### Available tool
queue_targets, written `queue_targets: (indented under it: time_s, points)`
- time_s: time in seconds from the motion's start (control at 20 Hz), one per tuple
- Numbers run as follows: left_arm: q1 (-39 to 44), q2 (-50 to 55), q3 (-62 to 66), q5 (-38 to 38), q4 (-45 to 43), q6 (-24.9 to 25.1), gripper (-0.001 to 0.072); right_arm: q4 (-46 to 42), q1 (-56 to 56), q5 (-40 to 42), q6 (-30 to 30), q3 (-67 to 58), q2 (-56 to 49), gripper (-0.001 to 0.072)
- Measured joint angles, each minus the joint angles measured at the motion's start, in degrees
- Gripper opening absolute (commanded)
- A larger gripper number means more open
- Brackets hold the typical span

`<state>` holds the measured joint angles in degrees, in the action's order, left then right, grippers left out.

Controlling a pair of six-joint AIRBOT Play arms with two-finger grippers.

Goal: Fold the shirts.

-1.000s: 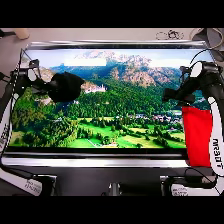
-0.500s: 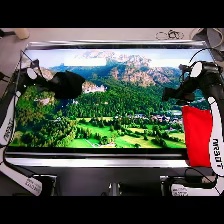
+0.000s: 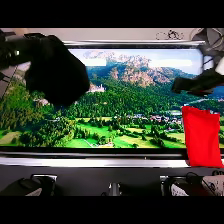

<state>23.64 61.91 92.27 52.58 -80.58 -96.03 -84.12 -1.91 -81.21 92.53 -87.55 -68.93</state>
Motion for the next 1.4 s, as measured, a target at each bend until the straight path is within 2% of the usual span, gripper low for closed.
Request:
queue_targets:
  time_s: [0.1,0.25,0.3,0.35,0.4,0.55,0.8,0.9,1.0,1.1,1.4]
  points:
    - [7.37,-2.62,-6.38,-0.26,-3.50,-4.00,0.0028,-0.04,0.00,-0.28,0.04,0.00,6.03,0.0646]
    - [15.41,-1.14,-18.88,-3.50,-6.38,-11.52,0.0030,-0.20,0.00,-0.57,0.42,-0.02,12.63,0.0622]
    - [17.42,1.01,-23.04,-5.05,-6.14,-13.92,0.0121,-0.28,0.00,-1.18,0.55,-0.04,13.97,0.0622]
    - [18.73,3.65,-26.25,-6.60,-4.76,-15.47,0.0484,-0.31,0.00,-1.60,0.72,-0.04,14.78,0.0625]
    - [19.39,6.45,-28.17,-8.15,-2.78,-15.96,0.0720,-0.35,0.00,-2.16,0.94,-0.02,15.15,0.0628]
    - [17.64,12.26,-27.32,-6.73,4.46,-13.27,0.0720,-0.44,0.00,-3.39,1.07,-0.02,14.58,0.0631]
    - [5.44,11.06,-20.85,10.62,4.87,-2.86,0.0720,2.49,0.00,-8.17,0.83,2.23,9.14,0.0633]
    - [0.04,8.52,-23.63,16.09,3.56,-0.52,0.0720,6.10,0.00,-9.05,-0.24,6.43,6.91,0.0633]
    - [-3.87,6.27,-30.03,18.29,4.28,0.85,0.0720,9.92,0.00,-8.68,-1.31,12.48,5.14,0.0634]
    - [-5.79,5.16,-38.42,17.18,7.61,1.86,0.0720,13.51,0.00,-7.17,-2.62,19.30,3.85,0.0688]
    - [-5.64,5.14,-54.62,3.74,20.28,3.61,0.0720,21.29,0.02,-1.73,-5.99,35.45,2.45,0.0690]
